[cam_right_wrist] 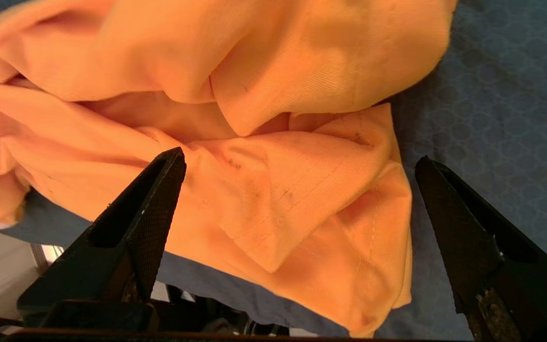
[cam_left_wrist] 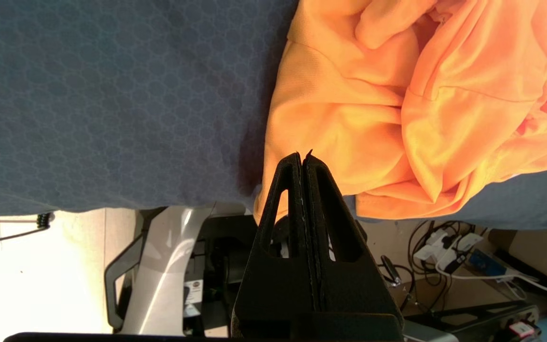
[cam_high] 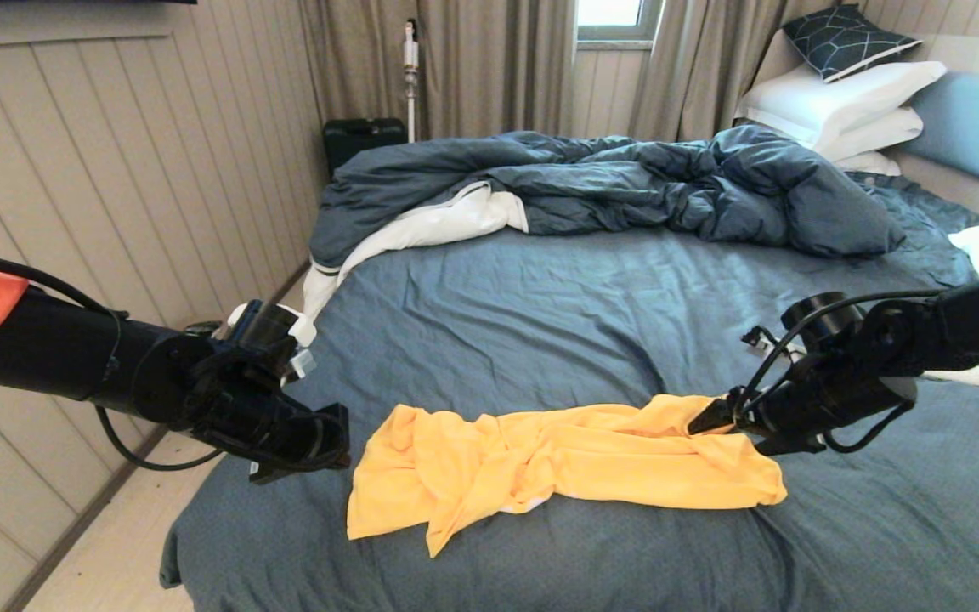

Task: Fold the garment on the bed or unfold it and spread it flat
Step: Fold the yellow T-shirt

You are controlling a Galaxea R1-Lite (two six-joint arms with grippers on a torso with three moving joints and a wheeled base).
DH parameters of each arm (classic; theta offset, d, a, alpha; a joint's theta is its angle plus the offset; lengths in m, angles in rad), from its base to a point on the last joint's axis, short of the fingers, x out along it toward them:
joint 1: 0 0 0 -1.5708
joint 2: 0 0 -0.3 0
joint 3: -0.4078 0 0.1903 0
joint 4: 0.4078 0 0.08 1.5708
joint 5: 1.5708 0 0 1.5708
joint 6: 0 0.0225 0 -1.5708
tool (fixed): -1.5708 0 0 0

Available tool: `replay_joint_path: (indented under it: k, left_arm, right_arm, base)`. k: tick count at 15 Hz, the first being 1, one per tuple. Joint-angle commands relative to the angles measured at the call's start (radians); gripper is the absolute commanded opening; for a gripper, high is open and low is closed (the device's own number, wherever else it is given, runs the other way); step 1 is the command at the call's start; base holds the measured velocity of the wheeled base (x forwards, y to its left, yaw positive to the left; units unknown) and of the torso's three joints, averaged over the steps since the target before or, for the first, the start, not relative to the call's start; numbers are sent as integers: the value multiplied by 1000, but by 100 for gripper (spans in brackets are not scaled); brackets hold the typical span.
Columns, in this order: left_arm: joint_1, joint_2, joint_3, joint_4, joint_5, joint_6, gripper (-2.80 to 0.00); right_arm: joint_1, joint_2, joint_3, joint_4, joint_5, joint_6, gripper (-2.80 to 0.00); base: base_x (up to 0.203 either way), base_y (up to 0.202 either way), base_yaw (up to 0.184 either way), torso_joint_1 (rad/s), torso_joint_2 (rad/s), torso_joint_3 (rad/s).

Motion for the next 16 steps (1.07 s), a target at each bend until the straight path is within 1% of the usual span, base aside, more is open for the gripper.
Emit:
replay_joint_path:
  k: [1, 6, 12, 13, 16]
  left_arm:
    - [0, 2, -5, 1, 0, -4, -280]
    - [2, -4, -8, 1, 0, -4, -280]
    - [2, 10, -5, -25, 2, -19, -280]
    - [2, 10, -5, -25, 2, -19, -280]
    - [2, 22, -6, -27, 0, -25, -280]
  right_arm:
    - [6, 9, 2, 2, 2, -1, 0]
    - [9, 10, 2, 2, 2, -2, 0]
    - [39, 34, 7, 0, 0, -3, 0]
    - [43, 49, 2, -1, -1, -4, -280]
    - [52, 64, -1, -4, 1, -42, -280]
  base:
    - [0, 0, 0, 0, 0, 0]
    - [0, 0, 0, 0, 0, 0]
    - [0, 0, 0, 0, 0, 0]
    - [0, 0, 0, 0, 0, 0]
    - [0, 0, 0, 0, 0, 0]
